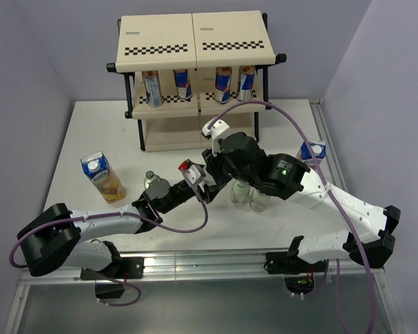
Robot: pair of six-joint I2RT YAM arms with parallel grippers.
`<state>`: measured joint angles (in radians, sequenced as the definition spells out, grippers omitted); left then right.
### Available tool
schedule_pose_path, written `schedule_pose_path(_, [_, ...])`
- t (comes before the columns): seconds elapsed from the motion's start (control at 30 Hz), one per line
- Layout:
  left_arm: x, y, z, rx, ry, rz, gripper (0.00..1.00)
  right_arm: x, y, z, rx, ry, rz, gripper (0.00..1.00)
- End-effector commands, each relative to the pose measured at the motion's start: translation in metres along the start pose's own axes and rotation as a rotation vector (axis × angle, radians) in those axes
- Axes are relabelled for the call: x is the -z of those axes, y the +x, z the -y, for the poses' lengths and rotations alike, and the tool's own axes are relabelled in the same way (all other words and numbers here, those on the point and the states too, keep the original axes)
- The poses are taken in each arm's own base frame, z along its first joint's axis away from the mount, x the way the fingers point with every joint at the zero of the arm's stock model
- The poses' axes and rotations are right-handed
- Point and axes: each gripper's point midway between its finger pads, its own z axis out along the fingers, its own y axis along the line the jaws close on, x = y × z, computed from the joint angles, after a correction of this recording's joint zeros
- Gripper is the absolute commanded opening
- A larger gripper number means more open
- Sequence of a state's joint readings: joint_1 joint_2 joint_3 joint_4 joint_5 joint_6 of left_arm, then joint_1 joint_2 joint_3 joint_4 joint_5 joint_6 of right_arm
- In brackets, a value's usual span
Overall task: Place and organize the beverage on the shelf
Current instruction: Pick up the drink from the center of the board.
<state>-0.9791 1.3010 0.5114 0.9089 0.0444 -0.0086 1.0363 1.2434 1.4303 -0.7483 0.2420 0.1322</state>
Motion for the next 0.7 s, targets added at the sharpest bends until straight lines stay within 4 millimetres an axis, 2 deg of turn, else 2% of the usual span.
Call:
schedule_pose_path(0.0, [-0.012,-0.033,-0.006,0.006,-0.018,0.094,0.35,0.018,-0.057,-0.01,-0.062,-0.05,0.209,0.0])
schedule_pose_path(0.03, [-0.011,-0.031,-0.006,0.009,-0.018,0.089,0.23,0.019,-0.059,-0.009,-0.065,-0.046,0.217,0.0])
schedule_pose_path(0.07, [-0.012,-0.03,-0.007,0.014,-0.027,0.088,0.09,0.019,-0.058,-0.008,-0.064,-0.04,0.218,0.05])
schedule_pose_path(0.1, [-0.012,-0.029,-0.01,0.023,-0.046,0.086,0.0,0.019,-0.057,-0.008,-0.066,-0.039,0.219,0.11])
schedule_pose_path(0.13, [-0.014,-0.028,-0.011,0.026,-0.051,0.083,0.0,0.019,-0.059,-0.005,-0.071,-0.027,0.23,0.2])
schedule_pose_path(0.17, [-0.015,-0.028,-0.016,0.03,-0.081,0.088,0.0,0.019,-0.058,-0.005,-0.076,-0.024,0.235,0.43])
schedule_pose_path(0.2, [-0.017,-0.026,-0.024,0.035,-0.125,0.087,0.0,0.02,-0.058,-0.001,-0.081,-0.01,0.242,0.51])
schedule_pose_path(0.23, [-0.018,-0.031,-0.03,0.036,-0.156,0.116,0.0,0.021,-0.058,0.005,-0.097,0.024,0.25,0.58])
schedule_pose_path(0.27, [-0.018,-0.033,-0.034,0.036,-0.182,0.129,0.0,0.023,-0.057,0.012,-0.108,0.059,0.248,0.69])
schedule_pose_path(0.33, [-0.022,-0.03,-0.051,0.018,-0.271,0.134,0.0,0.03,-0.056,0.032,-0.133,0.16,0.266,0.74])
schedule_pose_path(0.43, [-0.029,-0.032,-0.068,-0.021,-0.345,0.158,0.0,0.043,-0.046,0.057,-0.175,0.269,0.262,0.9])
schedule_pose_path(0.57, [-0.039,-0.043,-0.087,-0.001,-0.399,0.219,0.0,0.061,-0.036,0.088,-0.238,0.347,0.284,0.93])
schedule_pose_path(0.67, [-0.05,-0.042,-0.097,0.046,-0.448,0.244,0.0,0.077,-0.028,0.102,-0.274,0.372,0.315,0.94])
